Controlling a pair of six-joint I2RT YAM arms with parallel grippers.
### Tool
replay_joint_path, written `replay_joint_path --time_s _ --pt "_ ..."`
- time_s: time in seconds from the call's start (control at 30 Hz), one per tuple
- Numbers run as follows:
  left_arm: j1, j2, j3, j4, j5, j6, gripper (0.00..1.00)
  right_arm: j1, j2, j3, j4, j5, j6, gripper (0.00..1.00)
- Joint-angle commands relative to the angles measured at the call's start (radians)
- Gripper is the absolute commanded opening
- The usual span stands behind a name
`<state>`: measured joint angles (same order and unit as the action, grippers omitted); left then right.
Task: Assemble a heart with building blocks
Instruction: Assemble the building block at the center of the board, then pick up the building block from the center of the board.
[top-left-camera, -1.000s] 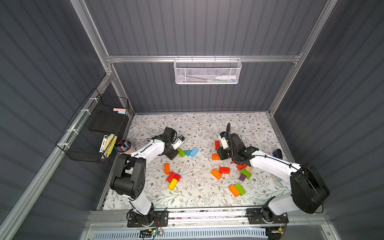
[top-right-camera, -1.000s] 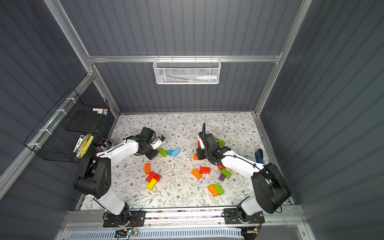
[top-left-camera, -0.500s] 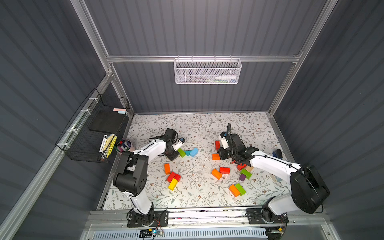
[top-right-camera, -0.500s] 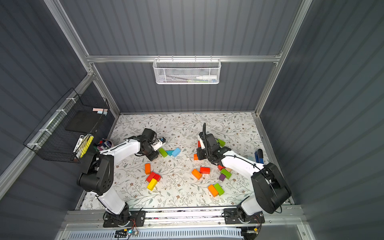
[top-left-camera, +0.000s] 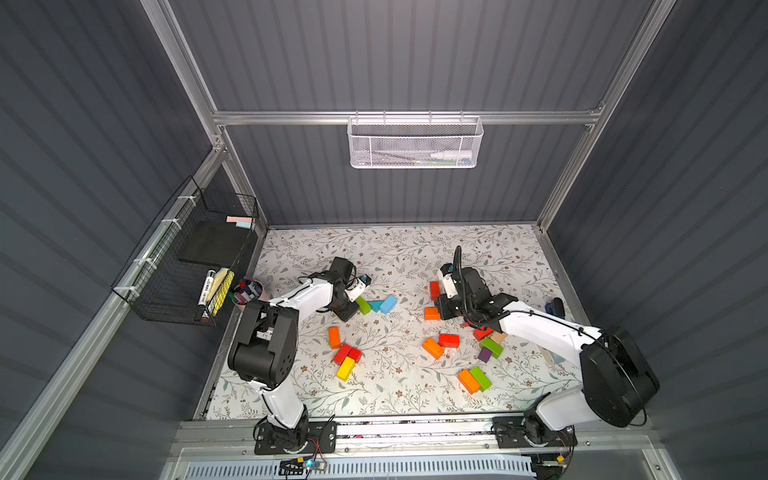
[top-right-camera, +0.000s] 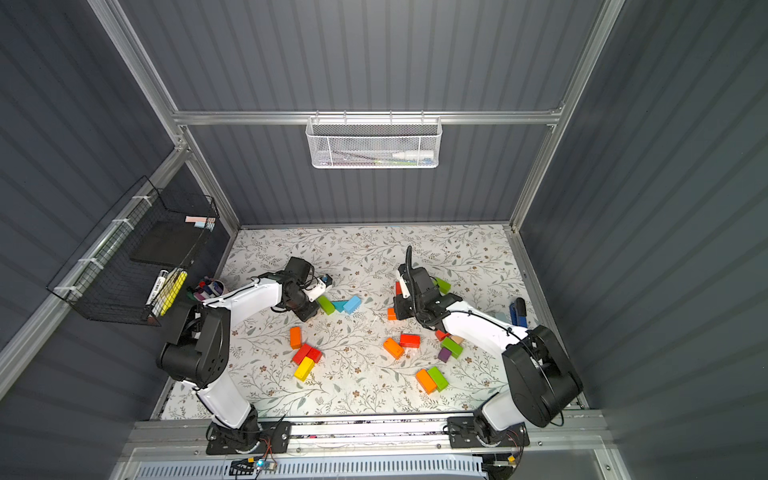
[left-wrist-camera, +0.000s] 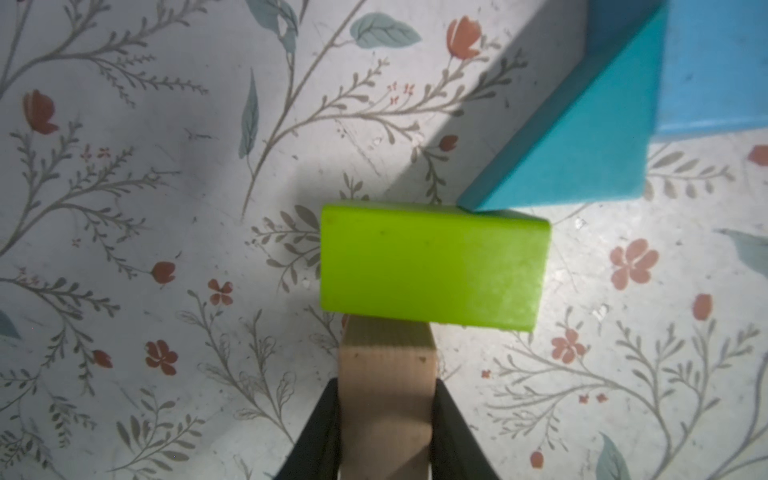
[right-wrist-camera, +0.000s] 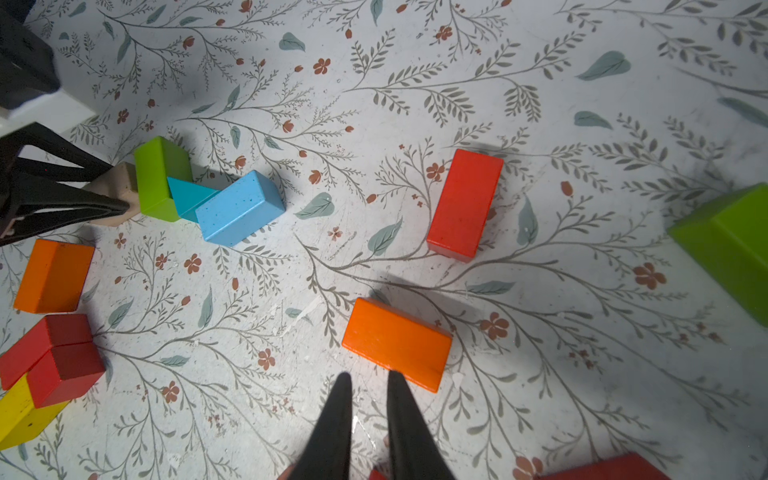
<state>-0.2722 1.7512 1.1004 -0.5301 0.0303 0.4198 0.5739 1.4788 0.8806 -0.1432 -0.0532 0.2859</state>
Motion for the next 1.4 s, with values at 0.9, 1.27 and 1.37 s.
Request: replay_joint_path --time_s 0.9,1.27,1.37 --pt "-0.004 -0.062 0.011 0.001 -0.009 -0.034 0.84 -0.005 -0.016 -0.002 -0.03 -0.027 0.033 0.21" --pt "-0.004 -0.241 0.076 -0.05 -0.053 -0.105 0.99 -0.037 0.082 0.169 -0.21 0.036 0.094 0.4" --pt "-0.004 -0.329 0.066 0.006 0.026 -0.161 0.99 -0.045 0.153 0.259 -0.28 0.066 0.126 0.47"
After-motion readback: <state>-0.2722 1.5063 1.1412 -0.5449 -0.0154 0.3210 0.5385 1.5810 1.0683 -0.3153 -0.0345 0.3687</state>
